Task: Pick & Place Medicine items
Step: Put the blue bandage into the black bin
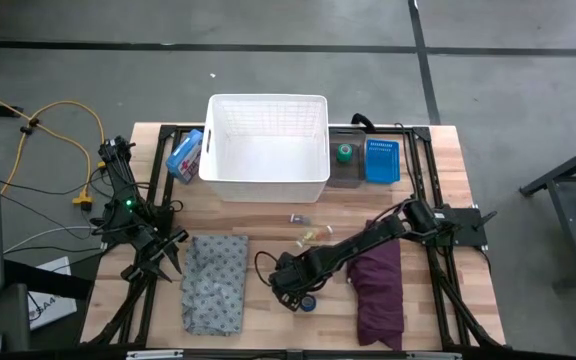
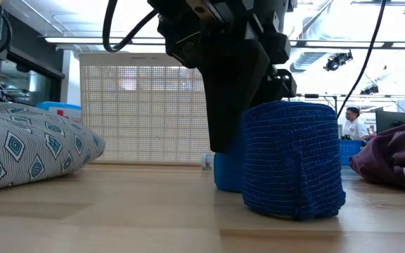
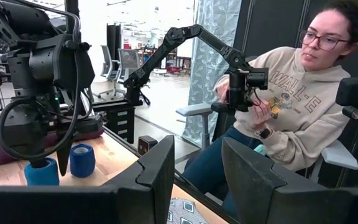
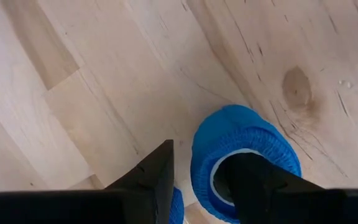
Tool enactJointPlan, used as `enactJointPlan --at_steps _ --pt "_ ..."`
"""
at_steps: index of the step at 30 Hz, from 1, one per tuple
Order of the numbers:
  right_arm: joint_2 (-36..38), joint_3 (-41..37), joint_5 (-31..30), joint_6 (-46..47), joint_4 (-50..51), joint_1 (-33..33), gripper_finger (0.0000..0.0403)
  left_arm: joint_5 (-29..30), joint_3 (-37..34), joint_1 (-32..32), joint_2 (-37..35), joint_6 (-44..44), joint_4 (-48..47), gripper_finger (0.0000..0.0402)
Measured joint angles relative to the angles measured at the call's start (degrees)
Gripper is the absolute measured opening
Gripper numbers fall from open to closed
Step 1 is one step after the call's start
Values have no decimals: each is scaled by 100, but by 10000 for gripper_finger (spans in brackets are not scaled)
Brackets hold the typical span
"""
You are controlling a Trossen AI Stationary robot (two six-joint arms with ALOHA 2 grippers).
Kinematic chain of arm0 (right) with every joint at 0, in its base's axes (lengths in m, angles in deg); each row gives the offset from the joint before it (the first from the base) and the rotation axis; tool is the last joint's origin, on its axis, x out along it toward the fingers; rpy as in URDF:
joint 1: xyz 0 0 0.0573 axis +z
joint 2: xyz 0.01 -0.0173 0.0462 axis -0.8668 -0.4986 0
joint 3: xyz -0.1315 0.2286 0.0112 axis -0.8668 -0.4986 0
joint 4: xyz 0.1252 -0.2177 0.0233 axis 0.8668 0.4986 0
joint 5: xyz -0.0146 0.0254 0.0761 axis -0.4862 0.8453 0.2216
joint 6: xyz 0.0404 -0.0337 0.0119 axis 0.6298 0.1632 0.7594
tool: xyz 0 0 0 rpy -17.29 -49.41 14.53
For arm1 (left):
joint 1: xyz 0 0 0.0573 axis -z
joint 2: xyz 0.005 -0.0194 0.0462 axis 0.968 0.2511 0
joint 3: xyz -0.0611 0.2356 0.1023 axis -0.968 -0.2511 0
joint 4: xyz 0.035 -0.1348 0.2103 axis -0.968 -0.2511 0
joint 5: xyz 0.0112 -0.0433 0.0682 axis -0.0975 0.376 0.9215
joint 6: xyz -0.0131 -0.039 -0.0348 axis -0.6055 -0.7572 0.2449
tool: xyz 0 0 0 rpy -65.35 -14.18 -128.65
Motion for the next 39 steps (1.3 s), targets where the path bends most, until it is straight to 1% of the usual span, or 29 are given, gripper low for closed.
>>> enactJointPlan --at_steps 4,12,16,21,26,31,39 --pt "0 0 -2 -1 0 -11 113 -1 0 -2 0 0 0 127" --pt "5 0 0 -39 -11 -39 46 -1 0 0 0 0 0 127" --pt "9 0 -6 -182 -15 -39 27 -1 0 -1 -1 0 0 127" --pt "45 146 -91 -499 187 -37 24 -1 0 -2 -1 0 0 127" --pt "361 650 -164 -951 628 -83 23 -2 0 -2 -2 0 2 127" --pt "600 1135 -386 -1364 924 -107 22 -1 0 0 -1 0 4 127" --pt "737 1149 -556 -1396 1116 -48 22 0 0 -2 -2 0 4 127"
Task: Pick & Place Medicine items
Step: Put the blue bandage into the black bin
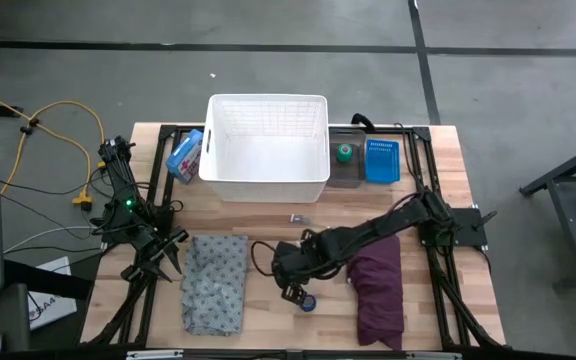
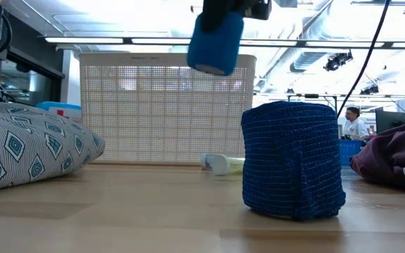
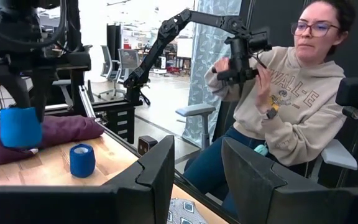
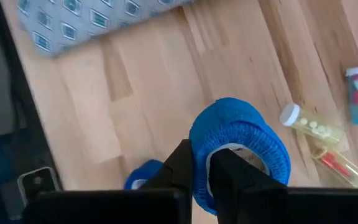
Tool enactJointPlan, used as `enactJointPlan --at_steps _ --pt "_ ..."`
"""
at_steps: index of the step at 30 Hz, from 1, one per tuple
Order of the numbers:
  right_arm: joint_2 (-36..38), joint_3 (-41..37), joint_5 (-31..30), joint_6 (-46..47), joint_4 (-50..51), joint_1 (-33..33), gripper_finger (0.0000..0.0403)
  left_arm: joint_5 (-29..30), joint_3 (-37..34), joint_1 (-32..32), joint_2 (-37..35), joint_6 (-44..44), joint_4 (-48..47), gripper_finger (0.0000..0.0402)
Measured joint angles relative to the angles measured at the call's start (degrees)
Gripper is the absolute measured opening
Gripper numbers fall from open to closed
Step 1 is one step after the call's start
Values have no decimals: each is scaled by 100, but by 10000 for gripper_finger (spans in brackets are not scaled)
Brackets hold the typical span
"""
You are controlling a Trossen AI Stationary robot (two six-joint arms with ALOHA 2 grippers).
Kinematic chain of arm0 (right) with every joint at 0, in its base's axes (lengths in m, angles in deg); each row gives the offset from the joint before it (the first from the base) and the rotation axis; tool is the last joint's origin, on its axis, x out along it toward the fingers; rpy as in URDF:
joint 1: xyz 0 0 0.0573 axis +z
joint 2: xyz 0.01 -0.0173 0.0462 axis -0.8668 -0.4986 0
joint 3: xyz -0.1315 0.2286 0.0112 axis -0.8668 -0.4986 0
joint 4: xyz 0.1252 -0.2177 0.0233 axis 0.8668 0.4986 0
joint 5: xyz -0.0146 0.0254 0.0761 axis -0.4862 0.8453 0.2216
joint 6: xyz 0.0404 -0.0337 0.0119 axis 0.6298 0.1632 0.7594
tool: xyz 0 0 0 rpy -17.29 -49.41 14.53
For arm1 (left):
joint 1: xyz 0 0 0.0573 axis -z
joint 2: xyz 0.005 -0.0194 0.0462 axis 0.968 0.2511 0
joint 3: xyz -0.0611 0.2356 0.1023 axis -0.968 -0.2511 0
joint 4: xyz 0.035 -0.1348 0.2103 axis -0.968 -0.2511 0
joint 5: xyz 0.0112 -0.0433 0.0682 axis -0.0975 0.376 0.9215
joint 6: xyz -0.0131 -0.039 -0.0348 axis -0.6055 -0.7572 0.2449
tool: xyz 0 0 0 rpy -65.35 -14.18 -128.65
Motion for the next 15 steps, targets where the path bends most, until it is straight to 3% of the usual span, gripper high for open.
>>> enactJointPlan --at_steps 15 --pt "612 3 -386 -324 1160 -167 30 -1 0 1 1 0 -1 127"
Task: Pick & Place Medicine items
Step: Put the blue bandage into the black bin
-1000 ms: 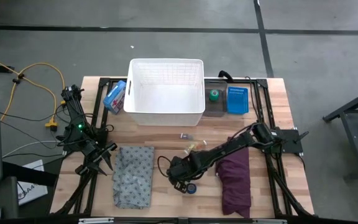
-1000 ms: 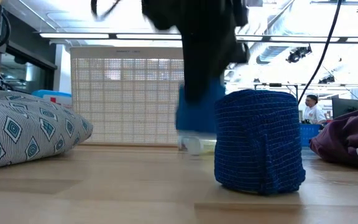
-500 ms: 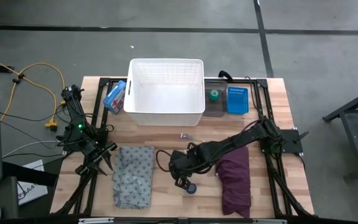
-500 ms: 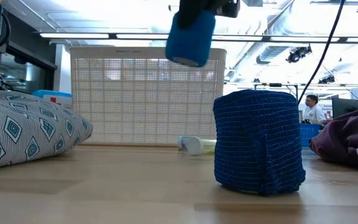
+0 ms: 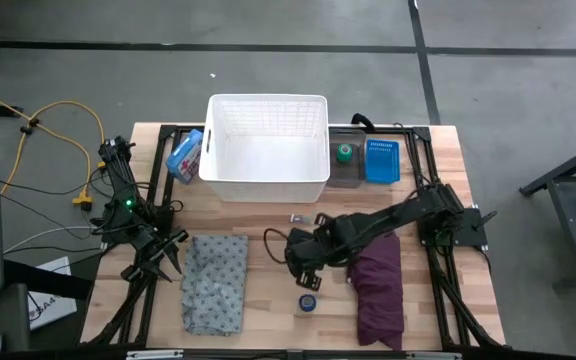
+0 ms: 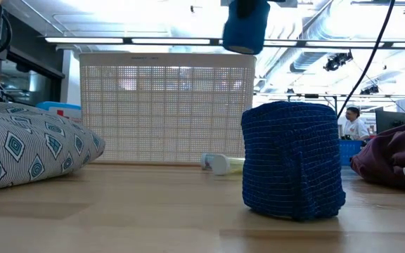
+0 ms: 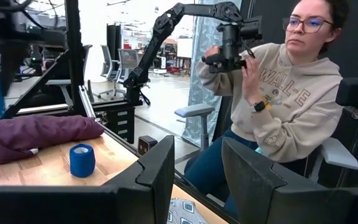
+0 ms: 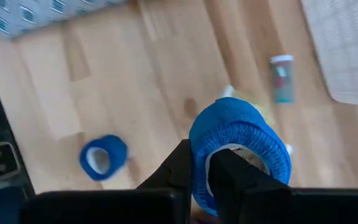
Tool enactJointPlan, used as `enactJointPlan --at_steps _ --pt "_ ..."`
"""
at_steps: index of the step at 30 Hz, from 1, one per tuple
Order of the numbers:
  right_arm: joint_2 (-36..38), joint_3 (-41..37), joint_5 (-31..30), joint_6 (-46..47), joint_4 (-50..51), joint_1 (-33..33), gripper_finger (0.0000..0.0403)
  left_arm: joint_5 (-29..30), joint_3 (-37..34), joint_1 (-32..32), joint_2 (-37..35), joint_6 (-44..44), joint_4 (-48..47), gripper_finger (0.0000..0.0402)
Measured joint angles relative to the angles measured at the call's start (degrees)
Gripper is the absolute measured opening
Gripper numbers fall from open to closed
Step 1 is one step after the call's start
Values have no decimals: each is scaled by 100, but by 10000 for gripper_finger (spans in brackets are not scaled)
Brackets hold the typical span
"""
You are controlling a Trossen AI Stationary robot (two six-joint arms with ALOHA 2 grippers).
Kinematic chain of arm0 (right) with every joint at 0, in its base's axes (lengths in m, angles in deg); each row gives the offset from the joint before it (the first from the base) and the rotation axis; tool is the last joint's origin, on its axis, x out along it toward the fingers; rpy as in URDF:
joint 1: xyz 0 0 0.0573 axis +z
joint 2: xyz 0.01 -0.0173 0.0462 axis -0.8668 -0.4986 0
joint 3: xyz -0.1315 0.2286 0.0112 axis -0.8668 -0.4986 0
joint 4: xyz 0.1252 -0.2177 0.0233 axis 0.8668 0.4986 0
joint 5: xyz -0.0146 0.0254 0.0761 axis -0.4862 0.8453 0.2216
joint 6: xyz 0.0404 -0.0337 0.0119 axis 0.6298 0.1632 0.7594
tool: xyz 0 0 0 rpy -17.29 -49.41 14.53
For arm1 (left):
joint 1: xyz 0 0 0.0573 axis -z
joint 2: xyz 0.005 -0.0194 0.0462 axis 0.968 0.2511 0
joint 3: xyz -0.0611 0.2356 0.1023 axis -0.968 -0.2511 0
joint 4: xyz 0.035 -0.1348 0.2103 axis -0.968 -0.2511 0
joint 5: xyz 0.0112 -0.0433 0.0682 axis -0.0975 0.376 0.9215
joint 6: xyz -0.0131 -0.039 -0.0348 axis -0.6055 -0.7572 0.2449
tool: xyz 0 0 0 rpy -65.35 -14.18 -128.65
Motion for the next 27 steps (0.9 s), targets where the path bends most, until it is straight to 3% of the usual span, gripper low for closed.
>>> enactJointPlan --at_steps 6,10,21,27 --pt "298 -73 -68 -401 479 -479 30 1 0 -1 -1 0 0 127" --pt "803 -565 -12 -429 731 -901 30 0 0 -1 -1 0 2 127" --pt "3006 -3347 81 -416 -279 -2098 30 0 0 -1 -1 0 -1 127" --pt "3737 -4443 9 -622 -1016 -3157 30 1 0 0 -1 0 -1 127"
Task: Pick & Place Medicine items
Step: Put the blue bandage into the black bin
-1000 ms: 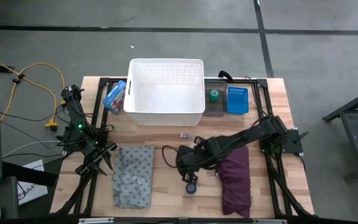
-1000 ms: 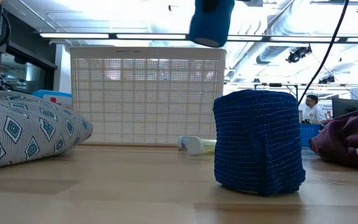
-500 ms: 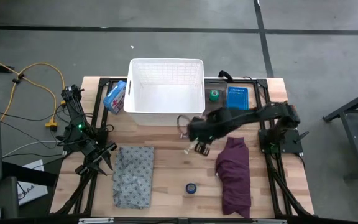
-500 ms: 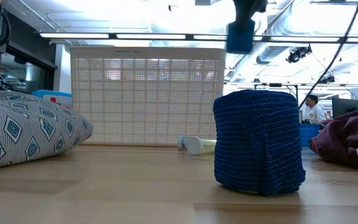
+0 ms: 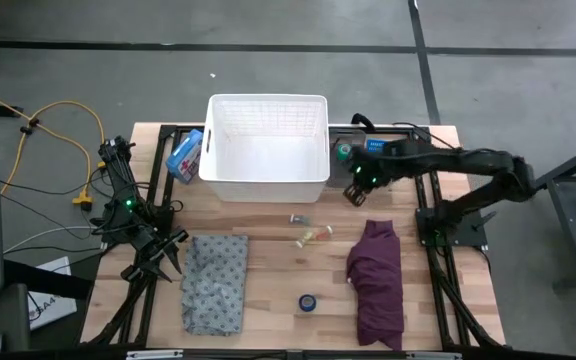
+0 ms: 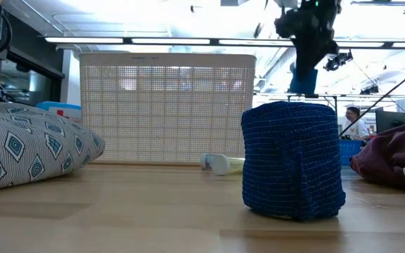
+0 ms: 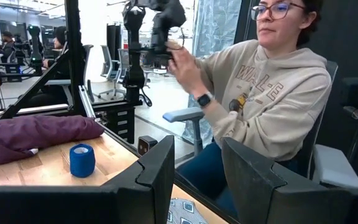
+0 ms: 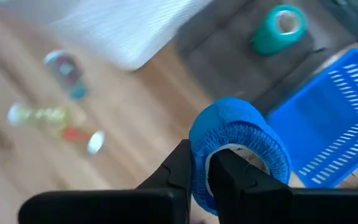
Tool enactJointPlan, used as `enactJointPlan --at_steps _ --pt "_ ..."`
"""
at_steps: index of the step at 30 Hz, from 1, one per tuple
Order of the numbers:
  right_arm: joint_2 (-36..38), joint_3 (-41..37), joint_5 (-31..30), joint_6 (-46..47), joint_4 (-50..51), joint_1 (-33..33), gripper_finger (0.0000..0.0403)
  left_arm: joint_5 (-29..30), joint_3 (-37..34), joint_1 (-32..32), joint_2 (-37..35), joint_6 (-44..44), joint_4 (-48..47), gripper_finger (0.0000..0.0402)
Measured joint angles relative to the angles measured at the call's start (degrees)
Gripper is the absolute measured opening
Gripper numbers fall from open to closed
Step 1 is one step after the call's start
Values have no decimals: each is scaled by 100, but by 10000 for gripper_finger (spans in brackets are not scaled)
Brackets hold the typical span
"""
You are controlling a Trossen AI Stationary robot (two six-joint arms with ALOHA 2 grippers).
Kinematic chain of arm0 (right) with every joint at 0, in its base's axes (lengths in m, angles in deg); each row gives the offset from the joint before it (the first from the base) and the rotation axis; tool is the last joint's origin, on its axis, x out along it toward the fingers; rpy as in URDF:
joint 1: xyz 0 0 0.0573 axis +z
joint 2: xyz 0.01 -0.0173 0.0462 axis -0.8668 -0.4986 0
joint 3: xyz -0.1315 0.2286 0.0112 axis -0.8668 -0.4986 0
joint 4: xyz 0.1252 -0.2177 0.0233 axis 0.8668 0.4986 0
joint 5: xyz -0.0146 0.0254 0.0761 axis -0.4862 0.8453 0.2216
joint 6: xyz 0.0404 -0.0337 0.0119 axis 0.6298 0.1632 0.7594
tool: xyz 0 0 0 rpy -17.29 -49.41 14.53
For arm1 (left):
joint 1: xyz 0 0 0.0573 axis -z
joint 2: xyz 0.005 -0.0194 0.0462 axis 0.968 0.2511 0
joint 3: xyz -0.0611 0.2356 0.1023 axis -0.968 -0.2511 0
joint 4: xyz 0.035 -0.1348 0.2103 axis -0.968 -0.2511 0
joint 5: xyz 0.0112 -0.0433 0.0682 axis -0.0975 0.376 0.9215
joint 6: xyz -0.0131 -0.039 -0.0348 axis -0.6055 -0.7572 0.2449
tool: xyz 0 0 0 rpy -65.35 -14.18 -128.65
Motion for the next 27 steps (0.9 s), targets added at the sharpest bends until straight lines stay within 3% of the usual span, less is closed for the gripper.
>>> enactJointPlan --at_steps 7,13,27 --pt "16 -512 154 -640 -866 -1393 30 0 0 1 0 0 1 127" --pt "-304 -748 897 -958 -1706 -2222 30 -1 0 0 0 0 1 127" --pt "-1477 -752 1141 -1069 -2001 -2389 30 0 0 0 1 0 0 127"
